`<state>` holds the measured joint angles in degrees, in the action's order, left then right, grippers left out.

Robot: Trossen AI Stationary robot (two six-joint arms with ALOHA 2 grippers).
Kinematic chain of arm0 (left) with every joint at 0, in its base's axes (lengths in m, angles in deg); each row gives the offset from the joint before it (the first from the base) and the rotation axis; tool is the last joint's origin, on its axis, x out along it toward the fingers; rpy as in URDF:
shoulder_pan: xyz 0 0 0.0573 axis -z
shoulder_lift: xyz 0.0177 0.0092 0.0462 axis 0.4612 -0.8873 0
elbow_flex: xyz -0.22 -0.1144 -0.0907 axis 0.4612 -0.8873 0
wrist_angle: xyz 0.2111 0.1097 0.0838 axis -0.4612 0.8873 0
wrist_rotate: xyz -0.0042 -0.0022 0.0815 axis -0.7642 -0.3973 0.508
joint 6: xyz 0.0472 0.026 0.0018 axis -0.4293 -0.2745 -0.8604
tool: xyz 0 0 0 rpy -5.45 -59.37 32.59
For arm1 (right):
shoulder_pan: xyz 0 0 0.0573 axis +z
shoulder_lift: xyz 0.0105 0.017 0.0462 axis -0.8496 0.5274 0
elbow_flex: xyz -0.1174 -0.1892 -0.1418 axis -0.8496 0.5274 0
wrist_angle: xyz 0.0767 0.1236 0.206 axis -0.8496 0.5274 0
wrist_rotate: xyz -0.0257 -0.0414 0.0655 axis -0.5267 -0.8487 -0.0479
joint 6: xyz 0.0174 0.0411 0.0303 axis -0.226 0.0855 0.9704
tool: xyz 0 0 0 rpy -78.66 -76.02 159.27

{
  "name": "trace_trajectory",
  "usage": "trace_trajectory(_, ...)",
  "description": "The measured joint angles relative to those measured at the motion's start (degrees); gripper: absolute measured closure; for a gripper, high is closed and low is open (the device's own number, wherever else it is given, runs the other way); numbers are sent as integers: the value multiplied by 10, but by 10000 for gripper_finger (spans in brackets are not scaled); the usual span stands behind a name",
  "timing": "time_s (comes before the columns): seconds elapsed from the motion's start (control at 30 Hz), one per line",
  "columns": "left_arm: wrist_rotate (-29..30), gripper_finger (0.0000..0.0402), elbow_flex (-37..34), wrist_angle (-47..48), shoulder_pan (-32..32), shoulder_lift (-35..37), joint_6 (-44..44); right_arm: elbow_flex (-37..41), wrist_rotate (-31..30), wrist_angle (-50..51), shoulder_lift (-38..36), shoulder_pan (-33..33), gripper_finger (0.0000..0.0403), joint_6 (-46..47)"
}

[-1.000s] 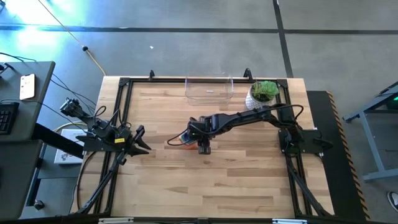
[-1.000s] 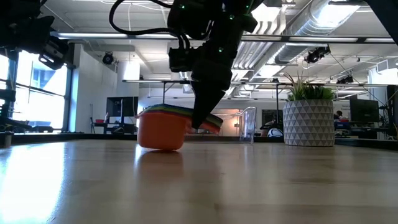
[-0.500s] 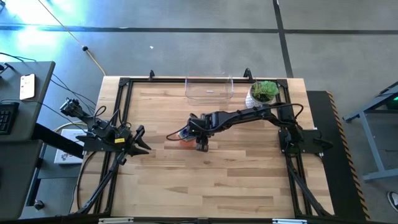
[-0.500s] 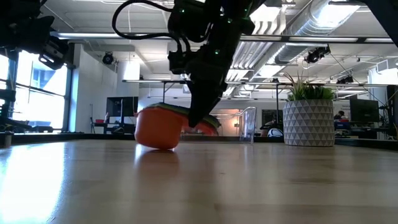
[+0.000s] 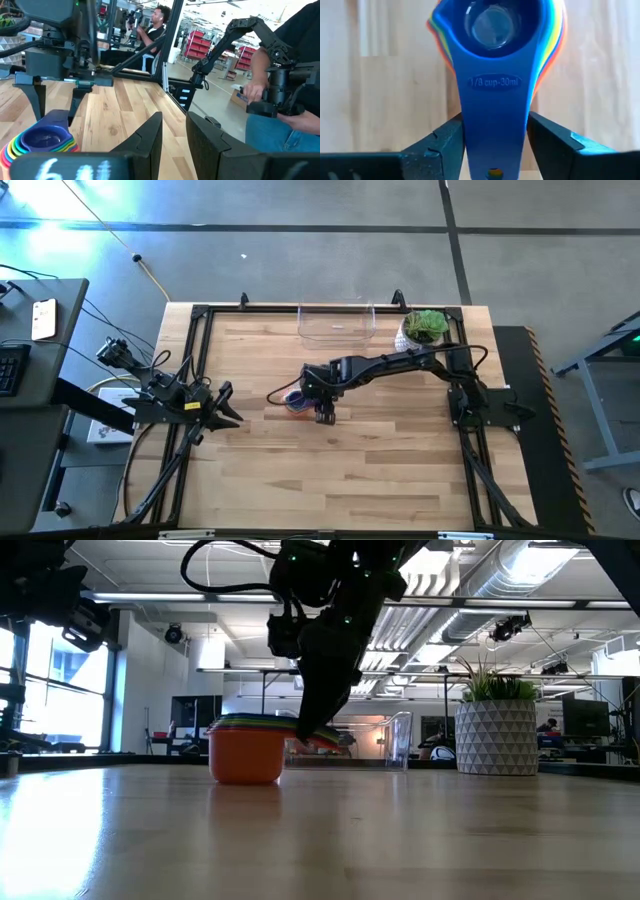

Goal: Nest measuring cups in basket
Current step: Put the stacked measuring cups into the transparent bin

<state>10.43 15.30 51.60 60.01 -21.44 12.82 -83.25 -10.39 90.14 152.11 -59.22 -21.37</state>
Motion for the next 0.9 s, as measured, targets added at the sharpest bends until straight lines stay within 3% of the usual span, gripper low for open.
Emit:
trace_trajectory(0.13,0,326,0,0,0,0,0,0,29,-3,0,-10,191,-7)
trace_trajectory(0.43,0,326,0,0,0,0,0,0,34,-21,0,-12,133,-39)
trace_trajectory(0.9,0,326,0,0,0,0,0,-1,40,-24,16,-20,128,-42)
